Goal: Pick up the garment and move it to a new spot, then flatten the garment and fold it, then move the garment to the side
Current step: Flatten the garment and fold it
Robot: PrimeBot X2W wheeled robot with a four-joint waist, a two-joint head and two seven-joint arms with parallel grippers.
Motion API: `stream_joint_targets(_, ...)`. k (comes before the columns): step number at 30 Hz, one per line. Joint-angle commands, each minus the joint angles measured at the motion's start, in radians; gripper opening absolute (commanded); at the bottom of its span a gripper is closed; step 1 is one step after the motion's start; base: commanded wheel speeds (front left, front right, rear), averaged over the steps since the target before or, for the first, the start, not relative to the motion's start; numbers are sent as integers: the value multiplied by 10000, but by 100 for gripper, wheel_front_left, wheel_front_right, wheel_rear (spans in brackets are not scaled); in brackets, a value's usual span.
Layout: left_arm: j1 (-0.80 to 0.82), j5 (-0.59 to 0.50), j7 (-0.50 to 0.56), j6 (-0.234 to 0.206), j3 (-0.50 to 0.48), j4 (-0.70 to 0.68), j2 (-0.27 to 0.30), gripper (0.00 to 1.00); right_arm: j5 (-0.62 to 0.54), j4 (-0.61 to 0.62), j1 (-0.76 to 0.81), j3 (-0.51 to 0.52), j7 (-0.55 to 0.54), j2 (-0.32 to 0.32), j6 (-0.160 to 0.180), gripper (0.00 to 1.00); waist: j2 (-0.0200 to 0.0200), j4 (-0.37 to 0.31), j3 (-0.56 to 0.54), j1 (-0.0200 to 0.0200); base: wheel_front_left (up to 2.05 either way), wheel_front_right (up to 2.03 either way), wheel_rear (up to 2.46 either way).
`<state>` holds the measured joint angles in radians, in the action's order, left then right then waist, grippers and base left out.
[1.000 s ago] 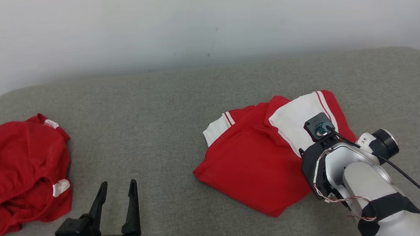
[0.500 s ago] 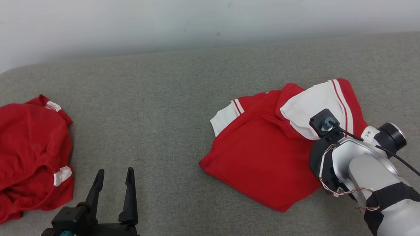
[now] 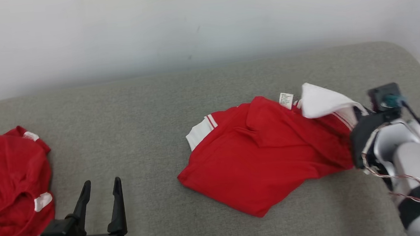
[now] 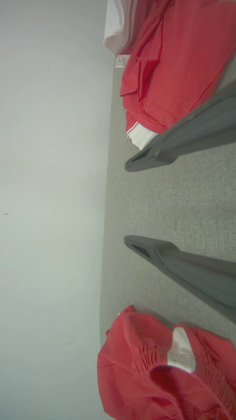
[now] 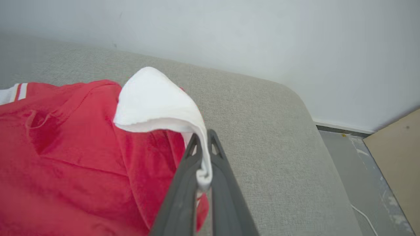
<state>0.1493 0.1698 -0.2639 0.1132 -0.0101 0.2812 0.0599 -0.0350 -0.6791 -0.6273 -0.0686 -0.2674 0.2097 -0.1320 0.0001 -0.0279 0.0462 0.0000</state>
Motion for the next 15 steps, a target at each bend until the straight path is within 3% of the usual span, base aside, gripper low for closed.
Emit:
stream_joint_targets(1,-206,-70,-8,-39,-24,-27,1,100,25,243,404,385,-52,119,26,0,-1,-375,-297,0,0,0,0)
stream_joint_targets(8,-391,-54,-8,-94,79,-107,-56,100,-467,1541,2505,3005,-744,-77,26,0,-1,-869,-305,0,0,0,0)
stream_joint_targets(9,-386,-63,-8,-122,113,-128,-61,100,-607,1654,2730,3297,-839,-158,26,42,-1,-917,-287,0,0,0,0)
stream_joint_targets(10,-385,-59,-8,-128,150,-128,-65,100,-717,1762,2910,3586,-909,-277,26,100,-1,-950,-272,0,0,0,0)
stream_joint_targets(15,-358,-21,-8,-142,270,-89,-72,100,-954,2337,3440,4143,-818,-708,26,100,-1,-1054,-244,0,0,0,0)
